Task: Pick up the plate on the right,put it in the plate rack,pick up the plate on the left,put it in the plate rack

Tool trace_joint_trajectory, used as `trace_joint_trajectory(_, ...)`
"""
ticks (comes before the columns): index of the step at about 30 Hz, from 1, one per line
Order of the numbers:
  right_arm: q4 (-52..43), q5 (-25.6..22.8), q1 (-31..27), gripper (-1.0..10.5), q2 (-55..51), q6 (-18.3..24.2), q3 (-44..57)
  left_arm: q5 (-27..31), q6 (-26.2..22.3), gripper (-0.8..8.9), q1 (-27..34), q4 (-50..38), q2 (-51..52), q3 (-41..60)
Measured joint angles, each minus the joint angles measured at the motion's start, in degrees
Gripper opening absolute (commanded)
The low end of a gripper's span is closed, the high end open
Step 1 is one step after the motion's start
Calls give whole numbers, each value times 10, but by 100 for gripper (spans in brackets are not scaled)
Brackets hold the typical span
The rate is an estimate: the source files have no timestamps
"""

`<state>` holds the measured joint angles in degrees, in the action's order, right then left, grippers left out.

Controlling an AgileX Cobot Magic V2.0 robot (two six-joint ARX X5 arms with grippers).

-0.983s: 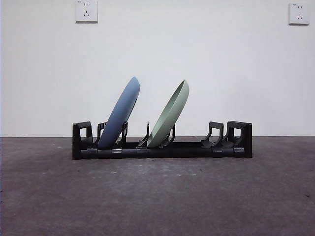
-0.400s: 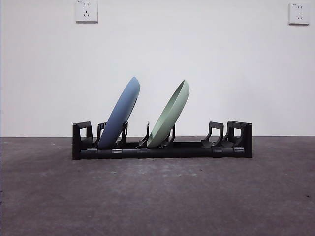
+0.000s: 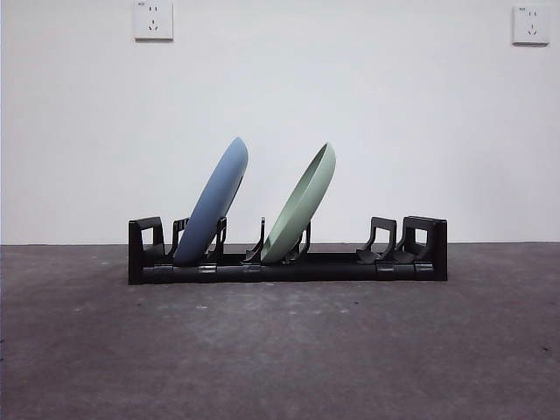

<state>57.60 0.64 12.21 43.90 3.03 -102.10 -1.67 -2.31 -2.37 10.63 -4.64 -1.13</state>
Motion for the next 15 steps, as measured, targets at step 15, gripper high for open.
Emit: trace_joint_trajectory(15, -303, -22, -143, 2, -290, 2, 565, 0, 0, -3, 0, 0, 0, 0)
